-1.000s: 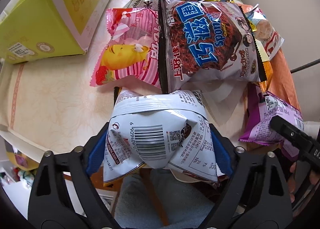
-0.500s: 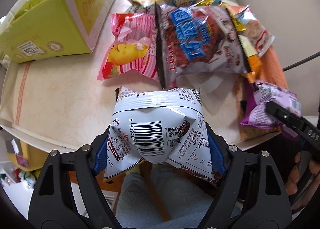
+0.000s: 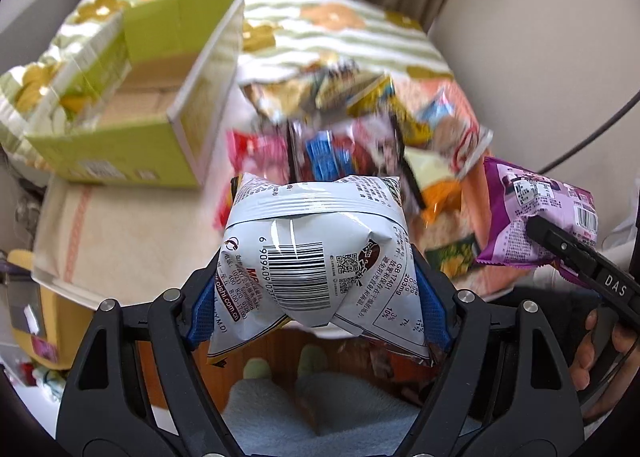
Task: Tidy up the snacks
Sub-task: 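Lower both bags into the green box and open both tools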
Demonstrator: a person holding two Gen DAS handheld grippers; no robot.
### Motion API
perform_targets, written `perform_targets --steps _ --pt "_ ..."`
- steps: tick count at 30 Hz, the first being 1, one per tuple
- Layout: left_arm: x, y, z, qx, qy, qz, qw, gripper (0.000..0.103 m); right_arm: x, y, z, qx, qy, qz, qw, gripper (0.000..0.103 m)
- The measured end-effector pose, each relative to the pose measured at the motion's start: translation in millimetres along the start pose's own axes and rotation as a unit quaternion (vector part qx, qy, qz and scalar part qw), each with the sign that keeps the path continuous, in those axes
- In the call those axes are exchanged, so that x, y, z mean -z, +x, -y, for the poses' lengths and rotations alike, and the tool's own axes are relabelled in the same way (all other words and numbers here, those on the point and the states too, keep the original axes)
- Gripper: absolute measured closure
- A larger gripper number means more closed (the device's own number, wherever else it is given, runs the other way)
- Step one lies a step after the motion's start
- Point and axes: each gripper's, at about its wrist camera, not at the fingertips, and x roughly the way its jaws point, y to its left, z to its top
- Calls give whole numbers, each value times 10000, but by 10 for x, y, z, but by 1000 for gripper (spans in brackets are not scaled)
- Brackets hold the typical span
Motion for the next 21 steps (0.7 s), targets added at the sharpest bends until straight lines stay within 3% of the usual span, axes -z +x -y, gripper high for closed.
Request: perform_targets --steps 5,12,17,21 --pt "-291 -253 -203 -136 -36 465 9988 25 -253 -61 -327 -119 -519 276 9982 45" --pt "-860 -436 -851 -309 -104 918 9952 25 -639 169 -1085 -496 -1041 480 9922 45" --pt "-1264 -395 -1443 -446 -75 915 9948 25 -883 557 -1728 -712 -1281 468 9881 45" --pt "-1584 -198 -1926 -480 12 680 9965 25 -995 938 -2250 -767 -1368 337 9871 45"
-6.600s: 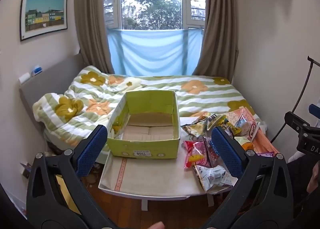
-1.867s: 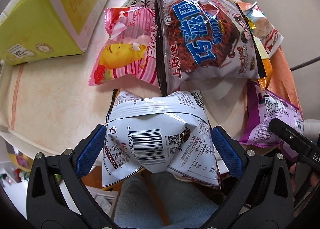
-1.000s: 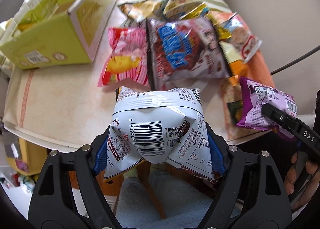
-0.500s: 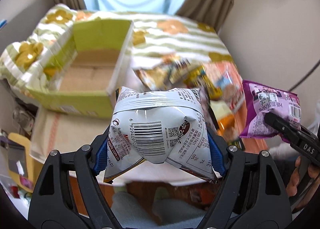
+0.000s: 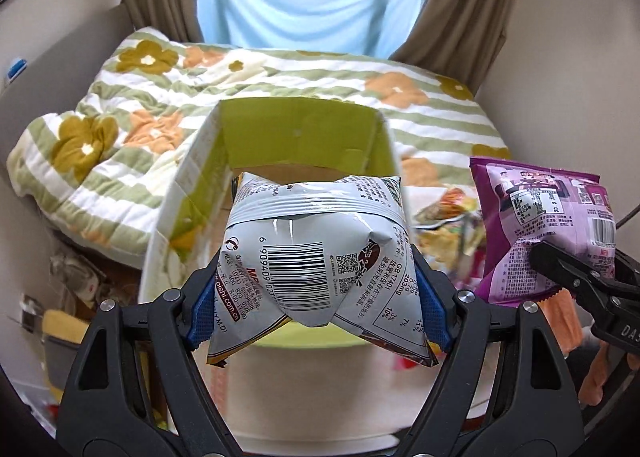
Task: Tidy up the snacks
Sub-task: 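Lower both bags into the green box and open both tools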
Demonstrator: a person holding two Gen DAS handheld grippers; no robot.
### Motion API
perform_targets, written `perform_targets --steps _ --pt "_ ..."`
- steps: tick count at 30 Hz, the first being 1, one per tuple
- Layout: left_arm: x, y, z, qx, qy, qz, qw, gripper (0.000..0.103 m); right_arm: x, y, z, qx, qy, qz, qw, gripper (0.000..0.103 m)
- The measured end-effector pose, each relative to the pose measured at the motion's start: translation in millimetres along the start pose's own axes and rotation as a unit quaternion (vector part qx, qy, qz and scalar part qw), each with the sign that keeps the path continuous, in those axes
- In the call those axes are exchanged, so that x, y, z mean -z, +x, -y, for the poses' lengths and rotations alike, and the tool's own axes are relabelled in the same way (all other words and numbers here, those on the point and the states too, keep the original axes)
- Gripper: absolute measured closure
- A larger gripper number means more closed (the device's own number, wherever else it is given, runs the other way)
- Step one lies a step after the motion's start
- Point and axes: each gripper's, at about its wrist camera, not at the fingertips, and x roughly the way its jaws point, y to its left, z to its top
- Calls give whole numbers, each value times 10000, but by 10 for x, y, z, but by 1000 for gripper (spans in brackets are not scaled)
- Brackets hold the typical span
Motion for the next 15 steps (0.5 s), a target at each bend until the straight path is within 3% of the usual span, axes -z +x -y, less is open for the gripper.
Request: perform_targets --steps 8,15 --pt "-274 684 -548 -31 667 -500 9965 23 -185 624 -524 276 -63 -277 9992 45" --pt "-272 1075 -621 -175 1298 -819 9880 7 -188 1037 -748 600 -125 -596 9963 45"
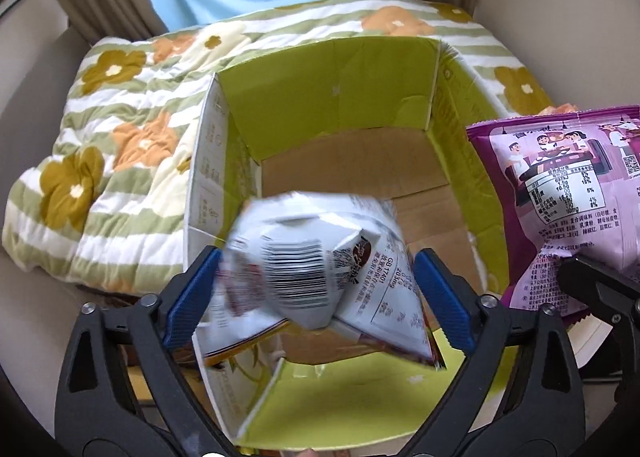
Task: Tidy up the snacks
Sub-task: 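Lower both bags into the green box and open both tools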
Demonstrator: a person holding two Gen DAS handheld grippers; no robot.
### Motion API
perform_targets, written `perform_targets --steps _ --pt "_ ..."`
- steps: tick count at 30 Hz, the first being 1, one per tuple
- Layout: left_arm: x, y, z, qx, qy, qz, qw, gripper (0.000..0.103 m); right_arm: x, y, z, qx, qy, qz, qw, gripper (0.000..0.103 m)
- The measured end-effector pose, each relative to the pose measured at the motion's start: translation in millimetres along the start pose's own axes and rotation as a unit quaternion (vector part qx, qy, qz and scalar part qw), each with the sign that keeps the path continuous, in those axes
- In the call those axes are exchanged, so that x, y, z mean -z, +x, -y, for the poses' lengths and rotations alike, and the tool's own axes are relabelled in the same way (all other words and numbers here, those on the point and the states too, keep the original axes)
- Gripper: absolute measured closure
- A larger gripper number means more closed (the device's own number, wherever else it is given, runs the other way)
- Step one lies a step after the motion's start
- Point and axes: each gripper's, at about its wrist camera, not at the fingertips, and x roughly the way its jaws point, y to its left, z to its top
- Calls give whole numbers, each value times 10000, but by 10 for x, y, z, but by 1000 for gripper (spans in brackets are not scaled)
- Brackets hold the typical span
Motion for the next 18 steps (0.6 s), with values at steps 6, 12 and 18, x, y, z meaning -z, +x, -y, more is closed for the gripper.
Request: perform_targets --steps 6,12,18 --pt "85 -73 -93 173 -282 89 9994 5 -42 168 -20 26 -60 -167 9998 45" --pt "272 -269 -270 -46 -681 183 9975 5 -24 256 -152 97 -508 -309 9982 44" --pt "403 -383 -411 -151 -998 215 9947 5 -6 460 -306 59 -929 -483 9945 44"
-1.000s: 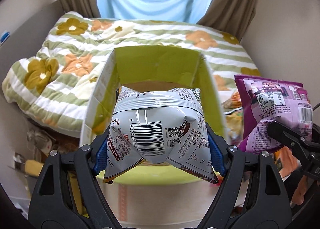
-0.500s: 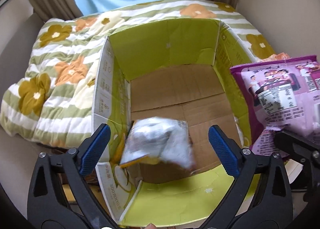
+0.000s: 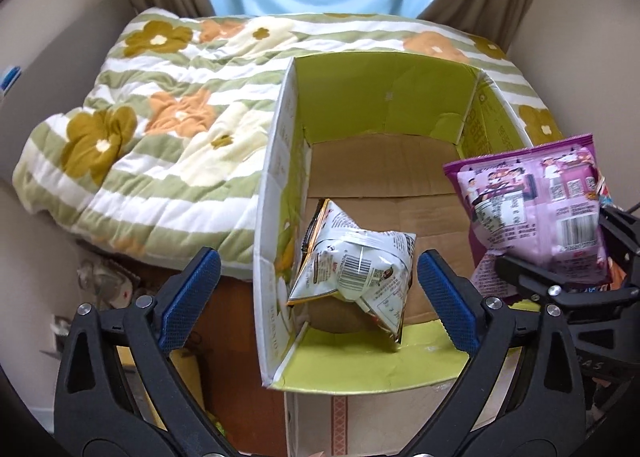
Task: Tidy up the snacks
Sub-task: 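Lower both bags into the green box and open both tools, then grasp the Sponge cake bag with the left tool while the right tool grasps the orange-and-cream bag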
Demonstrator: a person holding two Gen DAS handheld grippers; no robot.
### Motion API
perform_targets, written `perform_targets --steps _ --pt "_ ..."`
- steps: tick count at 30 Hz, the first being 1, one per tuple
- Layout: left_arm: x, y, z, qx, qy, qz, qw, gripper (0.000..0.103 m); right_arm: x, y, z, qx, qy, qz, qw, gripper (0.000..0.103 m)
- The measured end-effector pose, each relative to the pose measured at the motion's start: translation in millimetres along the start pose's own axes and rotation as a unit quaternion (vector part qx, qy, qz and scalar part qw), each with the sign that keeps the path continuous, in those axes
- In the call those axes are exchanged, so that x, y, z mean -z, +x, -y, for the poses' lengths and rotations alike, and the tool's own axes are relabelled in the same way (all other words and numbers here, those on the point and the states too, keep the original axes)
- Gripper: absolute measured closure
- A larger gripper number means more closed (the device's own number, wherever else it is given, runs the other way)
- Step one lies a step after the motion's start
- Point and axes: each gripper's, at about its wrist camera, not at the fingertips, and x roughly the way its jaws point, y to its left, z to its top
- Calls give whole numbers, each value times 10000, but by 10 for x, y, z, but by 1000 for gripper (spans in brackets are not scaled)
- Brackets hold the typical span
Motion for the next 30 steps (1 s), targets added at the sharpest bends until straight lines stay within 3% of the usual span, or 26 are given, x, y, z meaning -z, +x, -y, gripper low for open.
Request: perform_targets --steps 3,5,6,7,22,30 --pt "47 -67 -37 -22 -131 53 9999 5 22 53 -55 -16 -137 -45 9999 41" --pt "78 -108 -53 -49 -184 85 9998 5 43 66 -73 -57 -116 -53 9999 29" --pt "103 -134 -57 -56 -210 96 9997 5 54 72 -78 -71 -105 -36 9999 11" --pt "123 -148 -57 -56 -225 102 9997 5 73 70 -78 -75 -109 -29 9999 0" --pt "333 -353 -45 22 -257 254 9993 5 242 -290 -57 99 71 266 9996 0" --pt "317 -515 119 384 62 476 9981 5 343 -620 -86 170 360 561 9976 0"
